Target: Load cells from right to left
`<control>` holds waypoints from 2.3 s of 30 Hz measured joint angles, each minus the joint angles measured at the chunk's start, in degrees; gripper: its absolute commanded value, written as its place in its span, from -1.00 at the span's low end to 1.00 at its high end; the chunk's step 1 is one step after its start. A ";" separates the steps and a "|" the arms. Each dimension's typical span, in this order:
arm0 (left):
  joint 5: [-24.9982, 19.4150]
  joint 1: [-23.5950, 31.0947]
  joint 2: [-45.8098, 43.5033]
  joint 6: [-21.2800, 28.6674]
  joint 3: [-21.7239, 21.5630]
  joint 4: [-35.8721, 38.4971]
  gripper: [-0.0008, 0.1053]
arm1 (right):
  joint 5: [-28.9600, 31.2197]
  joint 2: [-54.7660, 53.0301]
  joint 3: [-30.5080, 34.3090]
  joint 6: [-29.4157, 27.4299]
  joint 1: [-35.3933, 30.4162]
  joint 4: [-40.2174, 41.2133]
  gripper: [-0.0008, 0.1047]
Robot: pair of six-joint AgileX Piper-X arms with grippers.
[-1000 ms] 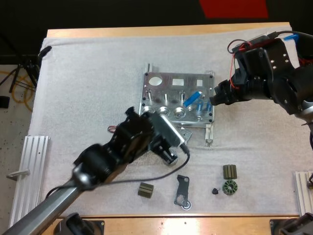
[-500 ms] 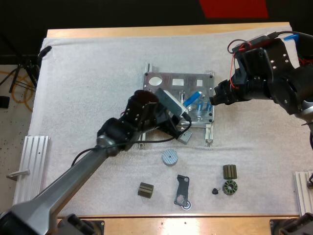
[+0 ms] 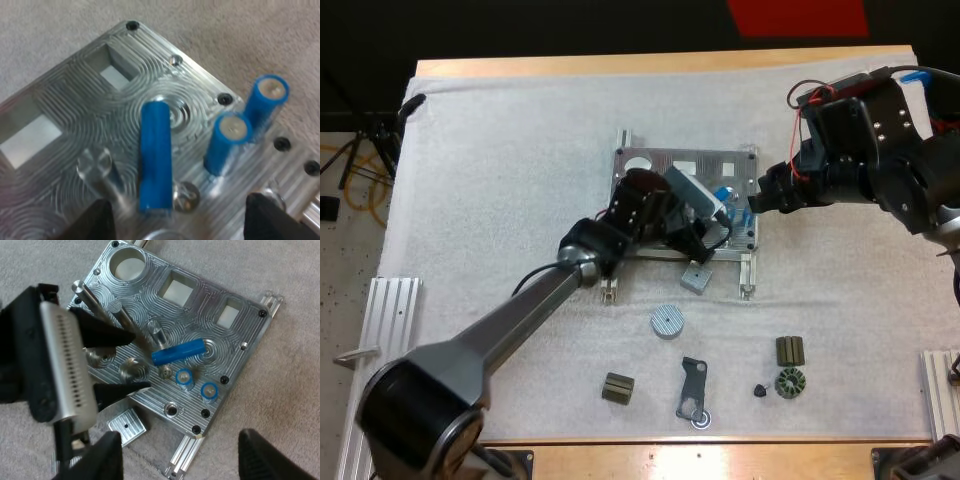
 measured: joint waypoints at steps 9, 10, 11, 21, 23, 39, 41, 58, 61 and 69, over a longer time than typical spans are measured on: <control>-0.24 0.00 4.53 1.60 -1.30 -0.35 0.06 | 0.00 0.00 0.00 0.00 0.00 0.00 -0.01; -0.31 0.00 4.71 1.72 -1.30 -0.35 0.06 | 0.00 0.00 0.00 0.00 0.00 0.00 -0.01; -0.95 0.00 4.99 1.84 -1.30 -0.35 0.06 | 0.00 0.00 0.00 0.00 0.00 0.00 -0.01; -2.47 0.00 7.24 1.82 -1.67 -2.26 0.06 | 0.00 0.00 0.00 0.00 0.00 0.00 -0.01; -2.75 0.00 7.42 1.51 -1.67 -2.76 0.06 | 0.00 0.00 0.00 0.00 0.00 0.00 -0.01; 1.20 -0.10 7.87 0.93 -1.67 -3.71 -0.98 | 0.00 0.00 0.00 0.00 0.00 0.00 -0.01; 1.04 -0.10 7.87 0.93 -1.67 -3.26 -0.98 | 0.00 0.00 0.00 0.00 0.00 0.00 -0.01; -8.10 0.11 -2.10 5.30 -0.31 6.91 -0.98 | 0.00 0.00 0.00 -0.24 0.00 0.00 -0.01; -8.63 0.67 -4.79 6.05 0.93 8.81 -0.98 | 0.00 0.00 0.00 -0.83 0.00 0.00 -0.01; -0.82 0.90 -5.18 23.28 2.37 9.60 -0.78 | 0.00 0.00 0.00 -0.82 0.00 0.00 -0.01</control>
